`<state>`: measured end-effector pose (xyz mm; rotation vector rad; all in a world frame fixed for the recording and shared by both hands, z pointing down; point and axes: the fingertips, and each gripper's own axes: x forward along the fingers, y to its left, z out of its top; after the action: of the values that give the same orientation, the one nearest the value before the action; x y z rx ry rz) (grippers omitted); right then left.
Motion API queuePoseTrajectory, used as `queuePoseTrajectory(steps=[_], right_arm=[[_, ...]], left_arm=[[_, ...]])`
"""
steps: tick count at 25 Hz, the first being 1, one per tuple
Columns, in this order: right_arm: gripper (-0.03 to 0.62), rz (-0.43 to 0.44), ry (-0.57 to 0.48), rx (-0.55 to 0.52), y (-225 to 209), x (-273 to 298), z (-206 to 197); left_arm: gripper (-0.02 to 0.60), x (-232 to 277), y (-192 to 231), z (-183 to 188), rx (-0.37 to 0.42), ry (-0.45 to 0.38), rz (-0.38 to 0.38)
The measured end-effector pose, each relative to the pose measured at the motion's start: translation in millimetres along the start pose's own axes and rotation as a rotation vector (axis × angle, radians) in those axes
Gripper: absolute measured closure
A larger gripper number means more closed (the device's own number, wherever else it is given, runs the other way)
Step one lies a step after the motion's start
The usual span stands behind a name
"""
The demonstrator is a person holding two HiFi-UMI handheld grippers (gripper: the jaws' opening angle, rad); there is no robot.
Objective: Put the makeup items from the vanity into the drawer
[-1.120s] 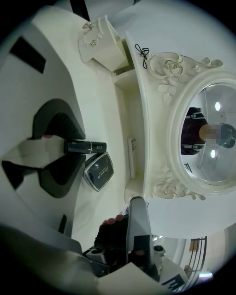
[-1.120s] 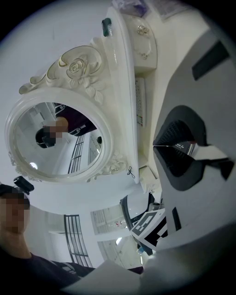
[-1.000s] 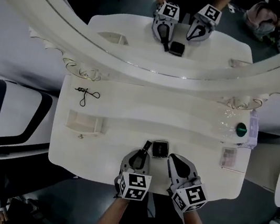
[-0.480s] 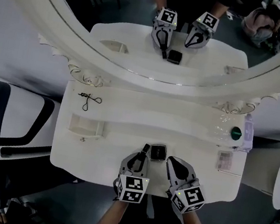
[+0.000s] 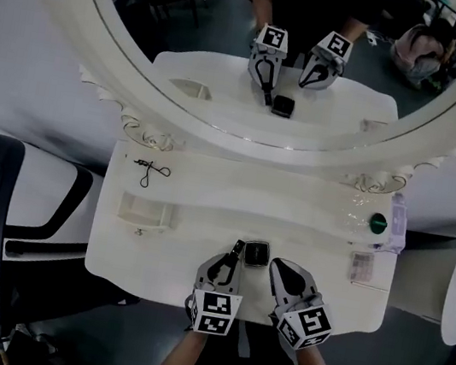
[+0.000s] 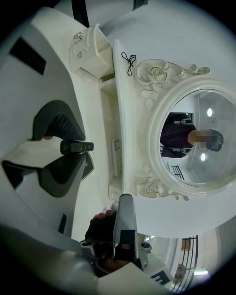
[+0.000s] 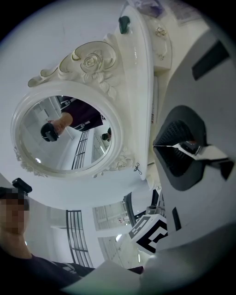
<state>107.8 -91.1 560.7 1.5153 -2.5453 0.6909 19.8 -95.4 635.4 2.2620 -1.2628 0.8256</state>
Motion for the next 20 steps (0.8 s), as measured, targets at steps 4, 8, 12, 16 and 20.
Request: queuePoseTrajectory(steps=[4, 8, 12, 16, 20], right_arm=[[0.569, 0.002, -0.013, -0.002, 5, -3, 10], [0.569, 0.015, -0.027, -0.018, 13, -9, 22], [0.569, 0.024, -0.049, -0.029, 21, -18, 35], [0.569, 0.031, -0.083, -0.038, 30, -28, 50], [0.569, 0.037, -0.116, -0.046, 36, -38, 63]], left_arm=[[0.48, -10, -3, 14, 0.004, -0.036, -0.01], [0.482, -27, -6, 36, 0.015, -0.079, -0.016], [0.482, -48, -8, 60, 0.039, -0.143, -0.012], [0.482, -69, -15, 81, 0.047, -0.205, -0.022], [0.482, -90, -25, 101, 0.057, -0.263, -0.03]])
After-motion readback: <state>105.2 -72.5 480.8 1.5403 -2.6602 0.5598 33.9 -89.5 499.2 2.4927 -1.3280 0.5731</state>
